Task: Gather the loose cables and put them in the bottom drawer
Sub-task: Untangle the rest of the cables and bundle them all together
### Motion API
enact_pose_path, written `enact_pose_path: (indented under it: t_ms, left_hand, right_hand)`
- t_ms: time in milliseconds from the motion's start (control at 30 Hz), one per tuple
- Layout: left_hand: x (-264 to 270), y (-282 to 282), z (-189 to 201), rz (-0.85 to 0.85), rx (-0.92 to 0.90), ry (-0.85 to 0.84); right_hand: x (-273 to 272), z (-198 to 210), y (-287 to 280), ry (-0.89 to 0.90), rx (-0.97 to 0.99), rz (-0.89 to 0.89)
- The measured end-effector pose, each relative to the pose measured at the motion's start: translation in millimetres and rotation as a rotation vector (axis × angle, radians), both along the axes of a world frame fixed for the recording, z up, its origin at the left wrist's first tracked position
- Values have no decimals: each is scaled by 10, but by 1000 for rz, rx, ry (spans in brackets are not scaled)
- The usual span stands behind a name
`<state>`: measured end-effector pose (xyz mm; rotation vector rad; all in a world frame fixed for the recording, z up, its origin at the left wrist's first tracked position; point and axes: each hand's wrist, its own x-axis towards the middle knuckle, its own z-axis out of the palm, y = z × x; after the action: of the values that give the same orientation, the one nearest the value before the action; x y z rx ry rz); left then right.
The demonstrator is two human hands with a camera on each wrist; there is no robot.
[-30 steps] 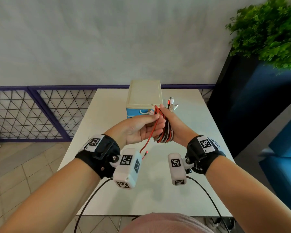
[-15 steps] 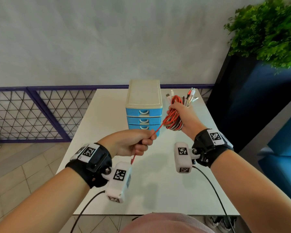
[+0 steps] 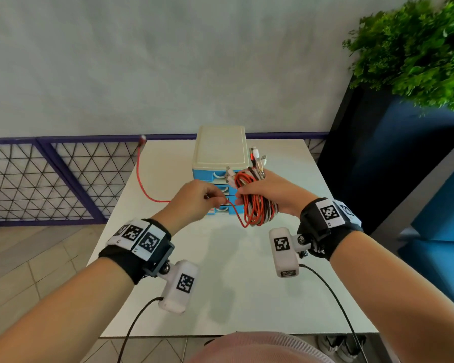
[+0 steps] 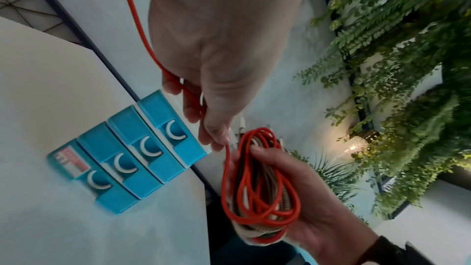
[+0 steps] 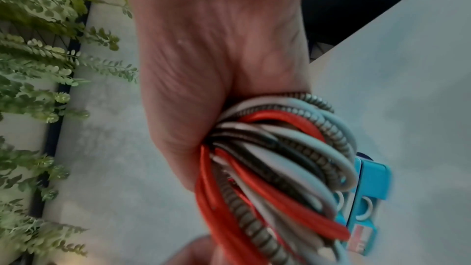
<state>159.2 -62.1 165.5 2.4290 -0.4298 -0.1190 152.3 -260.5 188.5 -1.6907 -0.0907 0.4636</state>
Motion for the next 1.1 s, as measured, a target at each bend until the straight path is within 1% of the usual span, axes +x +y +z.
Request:
enact_pose_path:
  t_ms: [100,167,233,300,333,367,400,467,500,567,633,733,833,1033,1100]
  left_hand:
    - [21,-73,54,23,-108,-73]
    - [27,-113,52,44,-140,-90]
    - [20,-150,32,70,-136,-91]
    - [25,-159,2,94,-95,-58]
    - [26,-144,-2,102,-83,-2]
    - [28,-112,-5,116,-118,99]
    - [30,-64,-8,135,-209,235]
    - [21,49,7,163,-458,522]
    - [12,95,14,168,-558,638]
    - [-17,128,34,181,-695,809]
    - [-61,78,65,217,-823,910]
    - [-110,-29,109,217,-945,955]
    - [-140,-113,135,202,-1031,966]
    - [-185,-260,179,208,-1064,941]
    - [-203,-299,193,214,-1066,932]
  right_hand:
    - [-37,-54,82,14,41,51]
    - [-61,-96,114,27,88,40]
    - [-75,-128,127,28,75,20]
    - [-83,-154,126,0,14,-25]
    - [-72,-171,113,-12,-13,-60]
    - [-62,-183,89,-24,-38,-98]
    - [-45,-202,55,-35,-61,-142]
    - [-10,-239,-32,-40,-81,-249]
    - [2,-253,-71,-45,-84,-297]
    - [37,-289,-114,-69,-115,-350]
    - [56,-320,-83,-87,-115,-349]
    - [78,-351,15,-118,-14,-299]
    - [83,-321,67,-90,100,-253]
    - [43,-230,137,102,372,-153]
    - [13,-199,161,68,389,-107]
